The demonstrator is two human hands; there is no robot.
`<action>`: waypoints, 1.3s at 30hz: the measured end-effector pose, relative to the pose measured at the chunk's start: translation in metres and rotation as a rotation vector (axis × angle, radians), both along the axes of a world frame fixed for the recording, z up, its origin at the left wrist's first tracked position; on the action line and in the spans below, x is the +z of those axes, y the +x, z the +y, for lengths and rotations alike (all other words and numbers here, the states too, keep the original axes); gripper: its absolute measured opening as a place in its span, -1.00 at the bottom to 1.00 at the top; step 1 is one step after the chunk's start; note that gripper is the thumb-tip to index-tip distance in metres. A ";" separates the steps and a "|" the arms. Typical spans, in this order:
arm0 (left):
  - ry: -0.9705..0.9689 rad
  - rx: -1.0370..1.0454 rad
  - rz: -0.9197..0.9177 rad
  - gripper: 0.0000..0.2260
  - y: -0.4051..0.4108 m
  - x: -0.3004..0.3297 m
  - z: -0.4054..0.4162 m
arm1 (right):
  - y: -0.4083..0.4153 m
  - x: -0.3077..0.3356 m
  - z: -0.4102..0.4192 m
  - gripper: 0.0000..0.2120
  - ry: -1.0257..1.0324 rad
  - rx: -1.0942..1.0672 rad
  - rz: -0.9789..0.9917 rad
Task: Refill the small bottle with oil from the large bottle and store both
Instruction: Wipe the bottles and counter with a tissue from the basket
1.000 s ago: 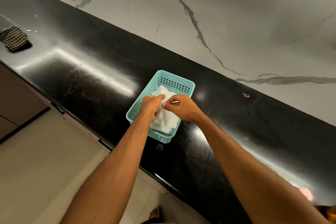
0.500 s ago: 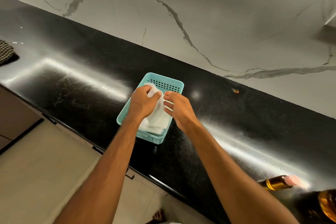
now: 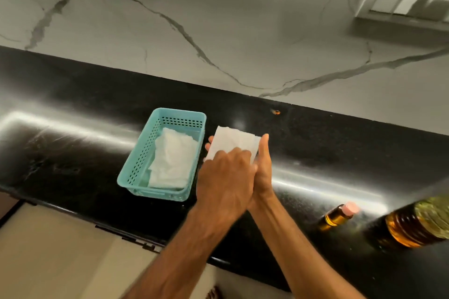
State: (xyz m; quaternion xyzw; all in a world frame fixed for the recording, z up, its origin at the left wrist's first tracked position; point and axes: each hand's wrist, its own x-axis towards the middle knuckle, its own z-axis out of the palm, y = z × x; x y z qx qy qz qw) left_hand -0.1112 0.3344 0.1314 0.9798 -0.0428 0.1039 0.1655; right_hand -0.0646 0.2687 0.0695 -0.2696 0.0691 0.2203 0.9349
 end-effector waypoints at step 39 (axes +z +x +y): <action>-0.820 -0.379 0.397 -0.75 0.013 -0.077 -0.191 | -0.101 -0.042 -0.255 -0.72 -1.268 -0.321 -0.180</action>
